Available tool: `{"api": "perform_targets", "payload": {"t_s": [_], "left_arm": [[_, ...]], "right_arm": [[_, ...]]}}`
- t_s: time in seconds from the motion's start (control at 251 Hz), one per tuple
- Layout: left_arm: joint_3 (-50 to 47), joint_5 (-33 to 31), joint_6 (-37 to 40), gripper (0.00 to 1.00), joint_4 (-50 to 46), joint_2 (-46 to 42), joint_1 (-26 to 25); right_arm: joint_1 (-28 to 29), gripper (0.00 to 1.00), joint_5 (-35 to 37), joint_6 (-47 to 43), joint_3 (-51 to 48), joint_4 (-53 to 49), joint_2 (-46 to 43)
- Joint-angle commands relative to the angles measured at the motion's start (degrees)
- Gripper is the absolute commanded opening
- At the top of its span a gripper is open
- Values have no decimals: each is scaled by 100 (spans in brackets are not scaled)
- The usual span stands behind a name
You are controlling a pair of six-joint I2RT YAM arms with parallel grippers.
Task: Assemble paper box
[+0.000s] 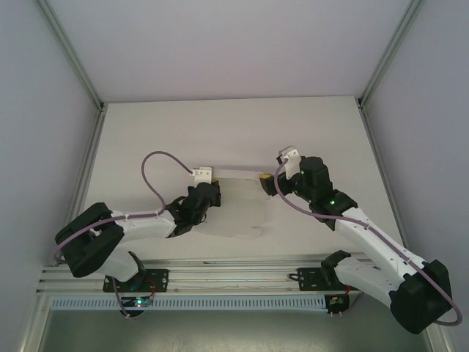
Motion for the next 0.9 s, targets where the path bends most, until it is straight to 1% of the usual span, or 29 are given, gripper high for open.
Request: {"api": "perform_targets", "payload": {"t_s": [0.0,0.108,0.18,0.243,0.355,0.403,0.463,0.535,0.579,0.678,0.754,0.83,0.894], "left_arm": [[-129,211,-143,0,529,-362,-75],[-172,477,-135,0,548,-551,-75],[-204,677,-102,0,634,-582,-76],[-204,785,-102,0,644,-558,-74],[-196,929,-196,0,762,-439,-72],[-196,934,-284,0,835,-376,-78],[-189,940,-336,0,932,-271,-81],[-149,707,-594,0,923,-149,-110],[-113,522,-723,0,901,-65,-135],[-6,459,-806,0,913,112,-154],[71,425,-849,0,938,217,-162],[88,176,-939,0,860,221,-157],[53,-169,-1005,0,710,111,-155]], "right_arm": [[-16,98,-594,39,-107,-33,163],[106,98,-828,-33,-169,265,246],[209,98,-766,25,-275,662,248],[308,98,-582,268,-475,1254,238],[540,98,291,906,-951,2549,146],[635,98,907,1371,-1161,2984,85],[739,98,1627,1897,-1336,3277,0],[909,98,2485,2386,-1396,3262,-106],[1012,98,2811,2540,-1415,3265,-159],[1241,98,3196,2636,-1301,2984,-251],[1327,98,3467,2952,-1137,2451,-270],[1330,98,3550,2988,-1060,2041,-366],[1318,98,3570,2950,-1038,1605,-558]]}}
